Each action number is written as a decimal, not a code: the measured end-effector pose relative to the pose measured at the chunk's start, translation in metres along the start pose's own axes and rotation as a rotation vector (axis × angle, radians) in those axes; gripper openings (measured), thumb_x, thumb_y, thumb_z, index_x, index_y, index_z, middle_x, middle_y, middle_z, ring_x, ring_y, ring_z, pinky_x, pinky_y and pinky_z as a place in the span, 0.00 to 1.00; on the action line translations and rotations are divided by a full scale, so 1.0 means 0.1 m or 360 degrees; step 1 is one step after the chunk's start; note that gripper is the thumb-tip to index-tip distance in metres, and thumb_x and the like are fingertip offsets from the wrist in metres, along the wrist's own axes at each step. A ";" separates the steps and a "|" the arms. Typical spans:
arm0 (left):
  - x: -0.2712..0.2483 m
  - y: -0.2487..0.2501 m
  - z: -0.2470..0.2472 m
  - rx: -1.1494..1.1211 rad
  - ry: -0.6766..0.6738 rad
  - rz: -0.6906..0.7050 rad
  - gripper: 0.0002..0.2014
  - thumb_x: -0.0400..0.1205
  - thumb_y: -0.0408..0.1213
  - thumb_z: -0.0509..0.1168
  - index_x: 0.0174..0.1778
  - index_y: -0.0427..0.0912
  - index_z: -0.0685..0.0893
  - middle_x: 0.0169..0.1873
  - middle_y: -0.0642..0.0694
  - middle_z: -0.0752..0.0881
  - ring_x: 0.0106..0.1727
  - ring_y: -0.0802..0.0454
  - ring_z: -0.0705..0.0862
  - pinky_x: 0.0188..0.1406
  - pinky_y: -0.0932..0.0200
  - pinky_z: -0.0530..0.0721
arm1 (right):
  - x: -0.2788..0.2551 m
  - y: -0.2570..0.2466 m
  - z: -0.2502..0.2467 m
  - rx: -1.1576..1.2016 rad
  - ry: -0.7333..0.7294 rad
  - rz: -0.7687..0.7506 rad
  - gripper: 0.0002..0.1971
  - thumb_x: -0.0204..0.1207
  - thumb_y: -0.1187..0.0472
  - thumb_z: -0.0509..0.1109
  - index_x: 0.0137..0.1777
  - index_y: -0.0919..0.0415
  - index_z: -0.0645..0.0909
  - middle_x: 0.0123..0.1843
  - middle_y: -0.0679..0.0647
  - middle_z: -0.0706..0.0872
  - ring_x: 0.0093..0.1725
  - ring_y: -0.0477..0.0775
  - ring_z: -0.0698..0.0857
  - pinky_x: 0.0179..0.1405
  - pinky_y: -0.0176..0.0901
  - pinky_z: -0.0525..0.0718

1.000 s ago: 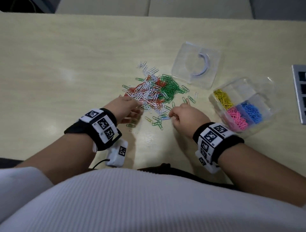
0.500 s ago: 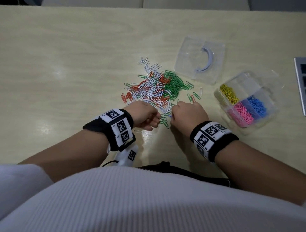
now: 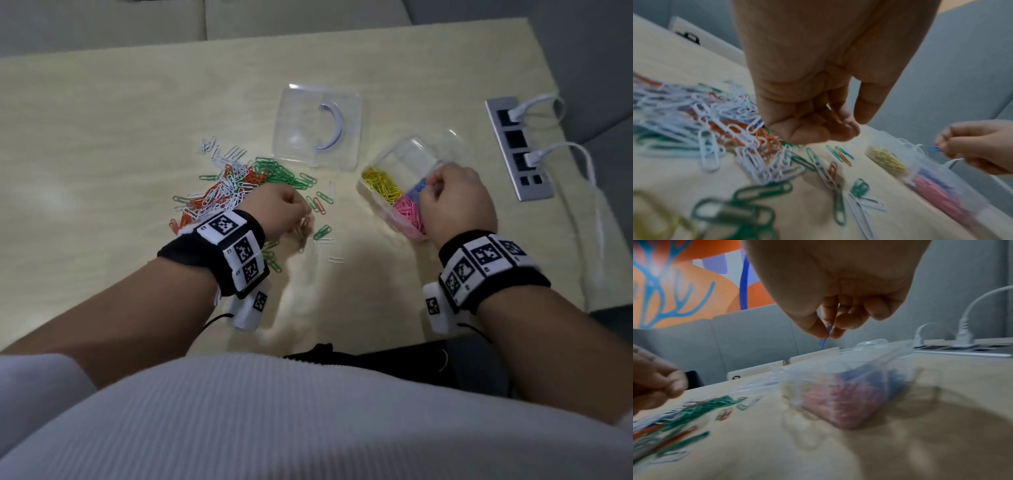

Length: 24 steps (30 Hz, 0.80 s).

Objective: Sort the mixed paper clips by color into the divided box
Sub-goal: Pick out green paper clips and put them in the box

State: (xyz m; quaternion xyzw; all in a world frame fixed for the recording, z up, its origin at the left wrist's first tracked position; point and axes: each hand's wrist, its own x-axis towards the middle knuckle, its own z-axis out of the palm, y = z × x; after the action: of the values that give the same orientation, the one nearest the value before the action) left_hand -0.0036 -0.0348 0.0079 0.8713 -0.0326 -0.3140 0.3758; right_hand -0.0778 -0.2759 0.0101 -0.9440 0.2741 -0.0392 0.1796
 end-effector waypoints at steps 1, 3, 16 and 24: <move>0.03 0.01 -0.02 0.0095 0.0107 0.0026 0.08 0.82 0.38 0.64 0.46 0.39 0.86 0.35 0.52 0.84 0.34 0.54 0.81 0.38 0.57 0.83 | 0.02 0.08 -0.01 -0.0044 0.0013 0.0026 0.07 0.79 0.59 0.61 0.51 0.58 0.79 0.55 0.59 0.79 0.47 0.64 0.81 0.44 0.51 0.78; 0.08 -0.02 -0.11 0.0336 0.0323 0.0026 0.07 0.81 0.38 0.64 0.44 0.41 0.86 0.36 0.49 0.86 0.36 0.51 0.83 0.38 0.56 0.85 | 0.03 0.19 -0.01 -0.0148 -0.0005 0.0052 0.09 0.80 0.59 0.61 0.54 0.59 0.80 0.57 0.61 0.78 0.49 0.66 0.82 0.46 0.55 0.80; 0.15 -0.33 -0.27 0.1067 0.0487 0.0063 0.11 0.76 0.43 0.72 0.54 0.51 0.87 0.45 0.46 0.77 0.44 0.47 0.76 0.44 0.54 0.76 | -0.24 -0.50 0.25 -0.0026 -0.0381 -0.0730 0.13 0.79 0.56 0.63 0.62 0.55 0.79 0.61 0.54 0.76 0.57 0.57 0.79 0.58 0.53 0.77; 0.21 -0.26 -0.25 0.1124 0.0446 0.0036 0.13 0.78 0.41 0.70 0.57 0.46 0.85 0.49 0.42 0.87 0.50 0.42 0.83 0.48 0.52 0.81 | -0.30 -0.63 0.36 -0.0053 -0.0535 -0.0888 0.11 0.80 0.57 0.61 0.59 0.54 0.79 0.58 0.51 0.78 0.56 0.54 0.79 0.59 0.50 0.74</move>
State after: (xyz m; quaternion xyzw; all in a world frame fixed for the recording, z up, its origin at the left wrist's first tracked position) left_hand 0.0227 -0.0066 -0.0072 0.9812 -0.0966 -0.1571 0.0567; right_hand -0.0655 -0.1994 0.0000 -0.9787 -0.0280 0.0741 0.1894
